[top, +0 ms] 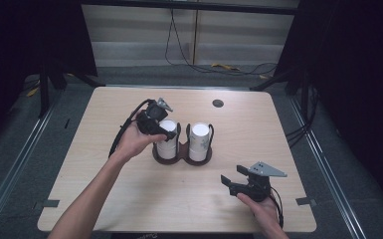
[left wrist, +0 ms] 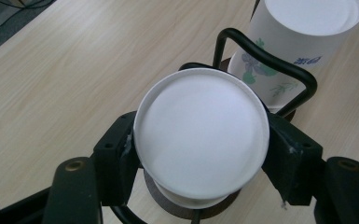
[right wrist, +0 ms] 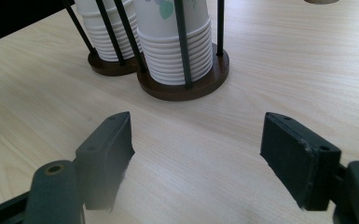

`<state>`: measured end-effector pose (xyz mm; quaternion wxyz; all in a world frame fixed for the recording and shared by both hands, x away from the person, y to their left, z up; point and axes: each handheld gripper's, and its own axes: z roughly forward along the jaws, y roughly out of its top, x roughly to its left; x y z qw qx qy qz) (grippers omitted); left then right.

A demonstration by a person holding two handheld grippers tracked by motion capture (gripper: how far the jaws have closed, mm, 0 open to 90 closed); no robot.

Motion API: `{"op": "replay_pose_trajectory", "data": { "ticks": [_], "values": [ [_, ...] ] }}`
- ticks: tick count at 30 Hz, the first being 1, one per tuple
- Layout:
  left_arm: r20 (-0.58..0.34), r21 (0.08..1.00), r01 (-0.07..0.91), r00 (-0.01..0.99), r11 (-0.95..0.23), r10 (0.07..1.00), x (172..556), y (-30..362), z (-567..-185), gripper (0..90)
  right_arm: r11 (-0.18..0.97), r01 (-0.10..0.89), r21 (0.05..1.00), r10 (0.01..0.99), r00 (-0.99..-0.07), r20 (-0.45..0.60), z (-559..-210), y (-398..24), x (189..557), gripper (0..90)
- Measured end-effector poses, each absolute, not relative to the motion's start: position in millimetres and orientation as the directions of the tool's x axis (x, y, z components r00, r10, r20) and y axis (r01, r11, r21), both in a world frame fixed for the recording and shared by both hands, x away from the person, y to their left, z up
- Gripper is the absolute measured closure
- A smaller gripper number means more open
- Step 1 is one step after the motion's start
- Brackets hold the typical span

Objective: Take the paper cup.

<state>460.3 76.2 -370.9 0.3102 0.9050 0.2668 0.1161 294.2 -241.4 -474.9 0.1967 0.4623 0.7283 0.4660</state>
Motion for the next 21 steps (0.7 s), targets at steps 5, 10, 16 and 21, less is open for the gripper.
{"op": "replay_pose_trajectory", "data": {
  "ticks": [5,10,16,21],
  "values": [
    [0.035,0.642,0.414,0.825,-0.646,0.563,460,77,-368,34.9,0.137,0.490,0.861,0.857,-0.494,0.145,-475,-241,294,24.9],
    [0.024,0.662,0.404,0.830,-0.631,0.557,458,82,-364,35.8,0.137,0.491,0.860,0.858,-0.494,0.145,-475,-241,294,25.0],
    [0.007,0.679,0.404,0.831,-0.613,0.556,458,87,-359,36.4,0.136,0.490,0.861,0.857,-0.494,0.145,-475,-241,294,25.0],
    [-0.007,0.691,0.410,0.828,-0.596,0.561,458,90,-357,36.5,0.137,0.492,0.860,0.857,-0.495,0.146,-475,-241,294,24.9]
  ]
}}
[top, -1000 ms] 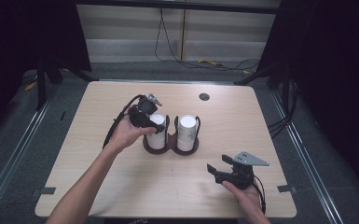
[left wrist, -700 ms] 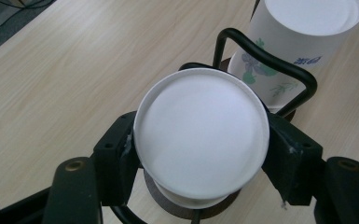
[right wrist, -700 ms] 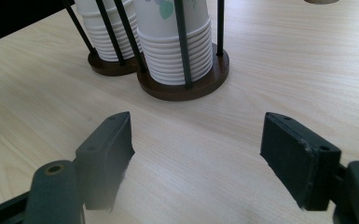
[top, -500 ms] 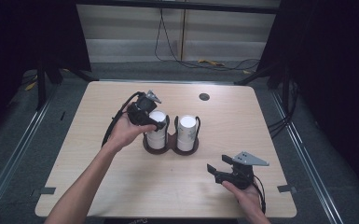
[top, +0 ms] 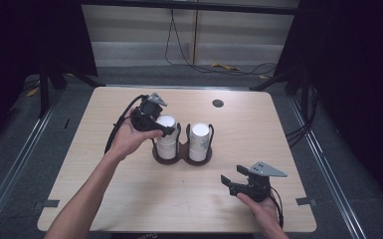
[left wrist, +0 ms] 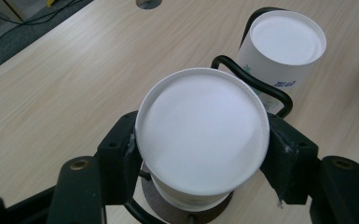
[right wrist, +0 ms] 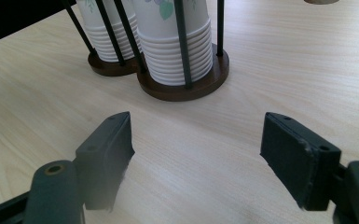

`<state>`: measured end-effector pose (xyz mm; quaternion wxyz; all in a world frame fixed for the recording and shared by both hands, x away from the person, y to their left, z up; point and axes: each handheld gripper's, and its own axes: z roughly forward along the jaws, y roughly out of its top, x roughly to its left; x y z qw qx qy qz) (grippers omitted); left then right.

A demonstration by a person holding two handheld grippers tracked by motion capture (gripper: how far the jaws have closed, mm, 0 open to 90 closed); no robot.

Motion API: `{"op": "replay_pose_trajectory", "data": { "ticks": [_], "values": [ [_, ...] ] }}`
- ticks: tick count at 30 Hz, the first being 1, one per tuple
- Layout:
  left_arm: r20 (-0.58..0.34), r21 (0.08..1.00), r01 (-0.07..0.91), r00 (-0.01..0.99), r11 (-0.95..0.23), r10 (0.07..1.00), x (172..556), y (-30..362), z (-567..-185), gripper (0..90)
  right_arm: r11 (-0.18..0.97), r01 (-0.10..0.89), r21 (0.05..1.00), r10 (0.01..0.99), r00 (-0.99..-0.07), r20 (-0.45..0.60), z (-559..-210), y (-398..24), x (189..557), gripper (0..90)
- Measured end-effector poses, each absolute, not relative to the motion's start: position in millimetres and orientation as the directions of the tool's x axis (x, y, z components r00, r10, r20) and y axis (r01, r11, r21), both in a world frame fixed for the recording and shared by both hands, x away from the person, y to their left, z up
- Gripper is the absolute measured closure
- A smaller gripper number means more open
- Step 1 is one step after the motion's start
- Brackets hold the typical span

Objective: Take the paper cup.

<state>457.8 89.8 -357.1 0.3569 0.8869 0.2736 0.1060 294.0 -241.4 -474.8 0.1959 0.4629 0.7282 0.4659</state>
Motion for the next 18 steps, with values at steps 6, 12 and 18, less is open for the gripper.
{"op": "replay_pose_trajectory", "data": {
  "ticks": [6,12,18],
  "values": [
    [-0.004,0.694,0.407,0.827,-0.594,0.563,456,90,-354,36.6,0.136,0.492,0.860,0.857,-0.494,0.147,-475,-242,294,24.9],
    [-0.021,0.711,0.410,0.825,-0.572,0.565,456,94,-349,36.8,0.136,0.491,0.861,0.858,-0.493,0.145,-475,-242,294,25.0],
    [-0.030,0.727,0.406,0.825,-0.554,0.565,455,98,-346,36.8,0.136,0.491,0.861,0.857,-0.494,0.145,-475,-241,294,24.9]
  ]
}}
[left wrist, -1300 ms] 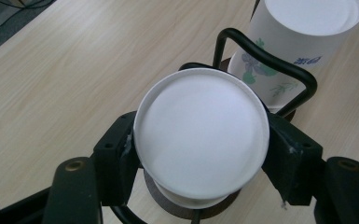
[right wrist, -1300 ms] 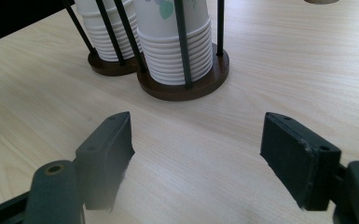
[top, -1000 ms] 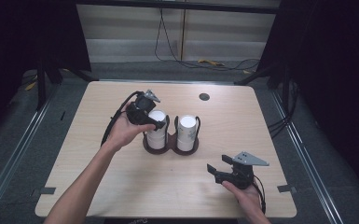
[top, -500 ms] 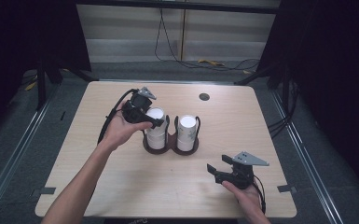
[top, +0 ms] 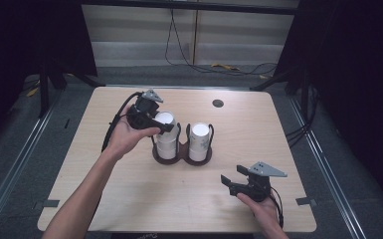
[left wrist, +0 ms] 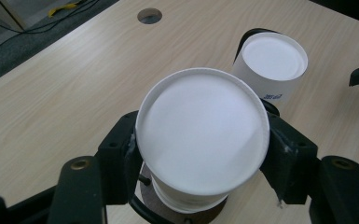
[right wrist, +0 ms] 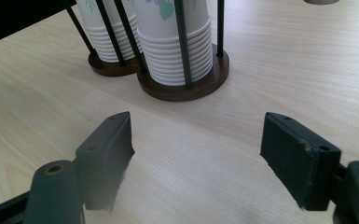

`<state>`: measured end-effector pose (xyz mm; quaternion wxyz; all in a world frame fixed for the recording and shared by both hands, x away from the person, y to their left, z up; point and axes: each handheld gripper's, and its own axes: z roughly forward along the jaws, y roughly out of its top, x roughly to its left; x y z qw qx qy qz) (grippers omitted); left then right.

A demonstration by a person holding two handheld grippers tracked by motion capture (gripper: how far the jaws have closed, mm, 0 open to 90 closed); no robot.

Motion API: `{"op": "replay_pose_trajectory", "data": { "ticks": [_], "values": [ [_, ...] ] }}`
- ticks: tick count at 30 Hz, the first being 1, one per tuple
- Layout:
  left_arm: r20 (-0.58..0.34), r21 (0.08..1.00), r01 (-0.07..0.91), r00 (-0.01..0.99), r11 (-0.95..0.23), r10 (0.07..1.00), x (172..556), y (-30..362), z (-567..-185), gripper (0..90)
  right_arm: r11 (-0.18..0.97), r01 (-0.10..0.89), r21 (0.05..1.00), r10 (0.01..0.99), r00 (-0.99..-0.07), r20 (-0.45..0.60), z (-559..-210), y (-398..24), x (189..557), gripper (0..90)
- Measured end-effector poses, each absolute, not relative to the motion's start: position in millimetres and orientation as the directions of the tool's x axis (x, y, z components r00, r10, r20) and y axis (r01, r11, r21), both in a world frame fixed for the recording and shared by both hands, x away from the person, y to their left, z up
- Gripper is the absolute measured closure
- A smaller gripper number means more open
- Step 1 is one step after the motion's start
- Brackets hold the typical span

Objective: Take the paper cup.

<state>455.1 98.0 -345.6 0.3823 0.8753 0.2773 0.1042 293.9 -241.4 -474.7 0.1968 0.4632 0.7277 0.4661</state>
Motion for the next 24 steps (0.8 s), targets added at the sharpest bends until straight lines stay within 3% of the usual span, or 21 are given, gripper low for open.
{"op": "replay_pose_trajectory", "data": {
  "ticks": [24],
  "values": [
    [-0.069,0.816,0.369,0.827,-0.445,0.559,447,119,-330,36.7,0.136,0.489,0.861,0.857,-0.494,0.146,-475,-241,294,25.0]
  ]
}}
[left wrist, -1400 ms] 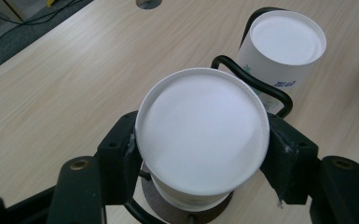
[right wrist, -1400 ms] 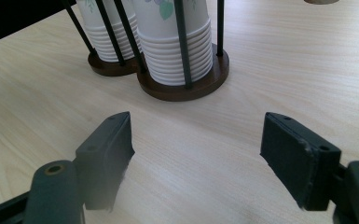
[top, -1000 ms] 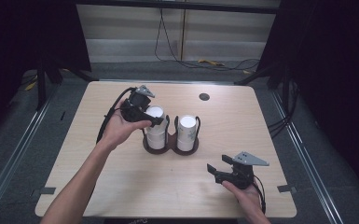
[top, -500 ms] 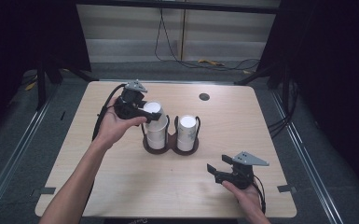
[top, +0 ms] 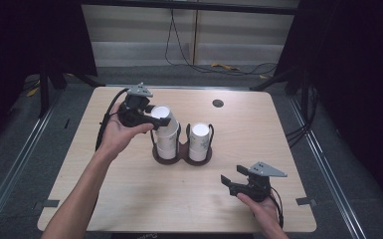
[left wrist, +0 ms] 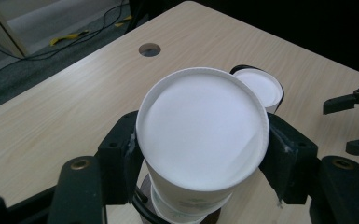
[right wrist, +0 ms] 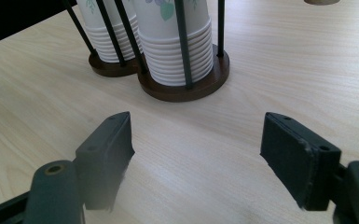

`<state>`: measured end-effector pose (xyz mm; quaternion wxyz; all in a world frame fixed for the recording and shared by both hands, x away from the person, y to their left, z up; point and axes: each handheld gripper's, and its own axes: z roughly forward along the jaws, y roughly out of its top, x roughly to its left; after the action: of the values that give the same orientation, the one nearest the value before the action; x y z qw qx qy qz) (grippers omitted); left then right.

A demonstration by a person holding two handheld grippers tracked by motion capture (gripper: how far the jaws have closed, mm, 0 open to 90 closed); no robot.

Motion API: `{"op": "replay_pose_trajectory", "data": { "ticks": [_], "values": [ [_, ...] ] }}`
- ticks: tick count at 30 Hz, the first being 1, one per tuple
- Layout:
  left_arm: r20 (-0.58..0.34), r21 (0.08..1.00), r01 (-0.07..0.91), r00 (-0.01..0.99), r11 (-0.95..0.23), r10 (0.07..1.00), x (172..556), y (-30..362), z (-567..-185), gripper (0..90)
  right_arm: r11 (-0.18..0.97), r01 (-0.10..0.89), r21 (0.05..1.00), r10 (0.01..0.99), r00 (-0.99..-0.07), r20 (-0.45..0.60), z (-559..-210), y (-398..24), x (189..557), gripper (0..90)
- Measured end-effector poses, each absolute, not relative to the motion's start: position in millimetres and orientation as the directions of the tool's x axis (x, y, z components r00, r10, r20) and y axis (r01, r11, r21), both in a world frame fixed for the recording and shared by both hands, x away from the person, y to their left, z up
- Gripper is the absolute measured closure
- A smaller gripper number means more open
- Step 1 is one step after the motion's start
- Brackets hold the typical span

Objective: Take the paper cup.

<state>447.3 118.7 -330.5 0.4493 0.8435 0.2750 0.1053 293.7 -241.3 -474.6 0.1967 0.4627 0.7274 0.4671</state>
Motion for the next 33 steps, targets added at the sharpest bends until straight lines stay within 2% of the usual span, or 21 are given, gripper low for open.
{"op": "replay_pose_trajectory", "data": {
  "ticks": [13,22,33],
  "values": [
    [-0.064,0.869,0.312,0.841,-0.385,0.537,434,134,-326,36.5,0.134,0.490,0.862,0.856,-0.495,0.148,-475,-241,294,24.9],
    [-0.114,0.878,0.330,0.847,-0.346,0.519,424,144,-335,36.6,0.134,0.484,0.865,0.852,-0.502,0.149,-474,-240,293,24.9],
    [-0.106,0.885,0.294,0.882,-0.361,0.459,403,141,-343,36.5,0.129,0.479,0.868,0.842,-0.516,0.160,-474,-238,292,24.7]
  ]
}}
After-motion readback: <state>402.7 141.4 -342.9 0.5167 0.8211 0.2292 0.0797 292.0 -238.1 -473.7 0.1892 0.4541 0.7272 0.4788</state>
